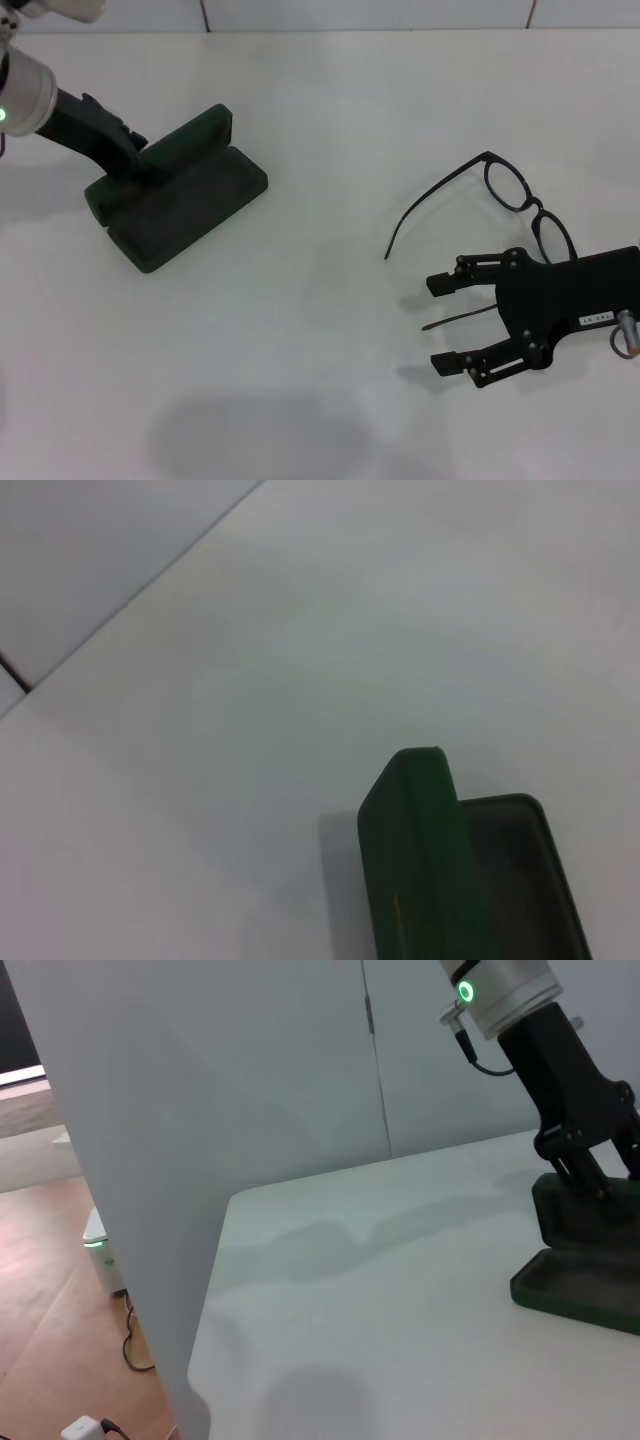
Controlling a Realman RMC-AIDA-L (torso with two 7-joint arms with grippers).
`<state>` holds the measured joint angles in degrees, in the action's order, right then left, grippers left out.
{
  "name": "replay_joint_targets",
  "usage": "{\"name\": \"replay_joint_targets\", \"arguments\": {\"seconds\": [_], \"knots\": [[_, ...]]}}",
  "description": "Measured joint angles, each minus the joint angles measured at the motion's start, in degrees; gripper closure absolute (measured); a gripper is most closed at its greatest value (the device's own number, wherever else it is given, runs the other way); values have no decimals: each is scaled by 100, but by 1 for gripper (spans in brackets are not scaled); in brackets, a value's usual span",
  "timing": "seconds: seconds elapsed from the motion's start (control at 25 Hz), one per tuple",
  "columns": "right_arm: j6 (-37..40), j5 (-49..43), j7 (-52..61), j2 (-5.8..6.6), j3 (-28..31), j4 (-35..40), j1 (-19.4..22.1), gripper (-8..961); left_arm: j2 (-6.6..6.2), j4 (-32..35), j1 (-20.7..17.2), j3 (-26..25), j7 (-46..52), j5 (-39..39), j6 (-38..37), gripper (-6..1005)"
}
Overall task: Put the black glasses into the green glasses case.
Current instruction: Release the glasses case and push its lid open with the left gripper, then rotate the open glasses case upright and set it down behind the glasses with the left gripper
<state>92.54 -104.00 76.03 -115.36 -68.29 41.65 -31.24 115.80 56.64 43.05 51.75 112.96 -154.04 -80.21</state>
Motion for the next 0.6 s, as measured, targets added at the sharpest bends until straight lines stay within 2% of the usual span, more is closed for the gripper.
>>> {"name": "replay_joint_targets", "arguments": {"seconds": [0.12, 0.52, 0.6], "knots": [[1, 0, 0, 1, 0, 0, 0, 73, 14, 6, -15, 9, -25, -2, 34, 439], [-31, 3, 0, 5, 13, -16, 20, 73, 50, 167, -17, 26, -67, 235, -50, 676], [-35, 3, 0, 6, 23, -16, 37, 74, 71, 246, -16, 70, -79, 312, -113, 762]]}}
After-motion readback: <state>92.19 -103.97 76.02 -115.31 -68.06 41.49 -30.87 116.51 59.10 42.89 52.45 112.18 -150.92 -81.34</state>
